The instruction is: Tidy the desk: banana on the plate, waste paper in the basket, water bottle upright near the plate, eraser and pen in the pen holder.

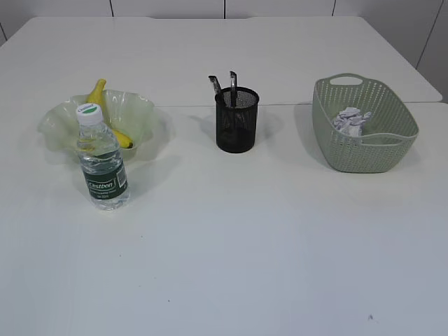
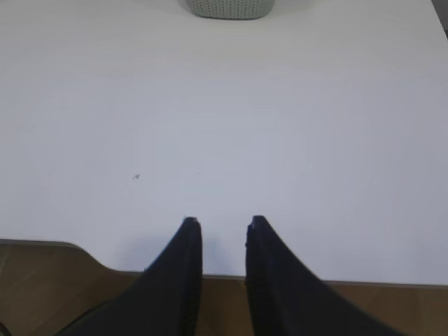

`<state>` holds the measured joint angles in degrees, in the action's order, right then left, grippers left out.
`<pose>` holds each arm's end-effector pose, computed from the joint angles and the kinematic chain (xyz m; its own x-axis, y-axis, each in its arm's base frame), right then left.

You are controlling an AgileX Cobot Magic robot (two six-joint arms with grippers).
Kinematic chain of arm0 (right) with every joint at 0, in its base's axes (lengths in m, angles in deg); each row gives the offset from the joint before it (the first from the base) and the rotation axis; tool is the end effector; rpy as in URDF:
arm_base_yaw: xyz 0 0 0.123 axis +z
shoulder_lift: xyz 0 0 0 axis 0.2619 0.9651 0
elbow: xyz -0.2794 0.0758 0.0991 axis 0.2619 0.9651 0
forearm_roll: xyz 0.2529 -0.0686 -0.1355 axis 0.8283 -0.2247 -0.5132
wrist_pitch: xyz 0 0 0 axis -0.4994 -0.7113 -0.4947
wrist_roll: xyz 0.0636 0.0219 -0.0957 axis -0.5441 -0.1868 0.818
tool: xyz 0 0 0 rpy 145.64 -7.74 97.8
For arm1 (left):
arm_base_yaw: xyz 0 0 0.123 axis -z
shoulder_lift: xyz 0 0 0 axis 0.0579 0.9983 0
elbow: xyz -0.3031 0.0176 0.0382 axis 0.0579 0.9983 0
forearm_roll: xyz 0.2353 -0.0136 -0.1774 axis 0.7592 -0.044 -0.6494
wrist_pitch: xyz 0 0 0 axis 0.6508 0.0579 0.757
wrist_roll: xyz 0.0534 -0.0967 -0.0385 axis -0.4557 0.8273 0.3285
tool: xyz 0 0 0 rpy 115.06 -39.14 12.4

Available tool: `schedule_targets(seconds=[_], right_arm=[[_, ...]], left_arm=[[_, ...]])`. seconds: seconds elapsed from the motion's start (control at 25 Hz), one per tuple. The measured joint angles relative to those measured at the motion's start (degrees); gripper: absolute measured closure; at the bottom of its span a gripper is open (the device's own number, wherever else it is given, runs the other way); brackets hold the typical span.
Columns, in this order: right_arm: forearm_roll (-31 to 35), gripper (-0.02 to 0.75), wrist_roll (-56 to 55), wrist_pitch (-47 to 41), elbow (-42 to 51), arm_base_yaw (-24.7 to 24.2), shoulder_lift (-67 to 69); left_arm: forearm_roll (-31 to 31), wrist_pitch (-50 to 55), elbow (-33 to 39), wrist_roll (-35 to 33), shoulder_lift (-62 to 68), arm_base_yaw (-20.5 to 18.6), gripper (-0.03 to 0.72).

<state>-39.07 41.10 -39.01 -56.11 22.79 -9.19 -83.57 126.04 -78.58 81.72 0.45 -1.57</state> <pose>0.0230 -0.0046 0.2831 -0.6209 -0.0477 -0.7824 -0.0602 0.9981 -0.0130 0.0146 0.0015 0.2906 -0.5729 -0.0310 -0.8190 -0.0102 0.9995 -0.0306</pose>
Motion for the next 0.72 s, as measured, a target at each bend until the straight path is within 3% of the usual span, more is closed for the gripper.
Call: schedule_targets(seconds=[0.72], right_arm=[[0.09, 0.568, 0.00, 7.17, 3.20, 0.00, 0.00]], left_arm=[[1.10, -6.80, 2.56, 0.00, 0.00, 0.00, 0.258]])
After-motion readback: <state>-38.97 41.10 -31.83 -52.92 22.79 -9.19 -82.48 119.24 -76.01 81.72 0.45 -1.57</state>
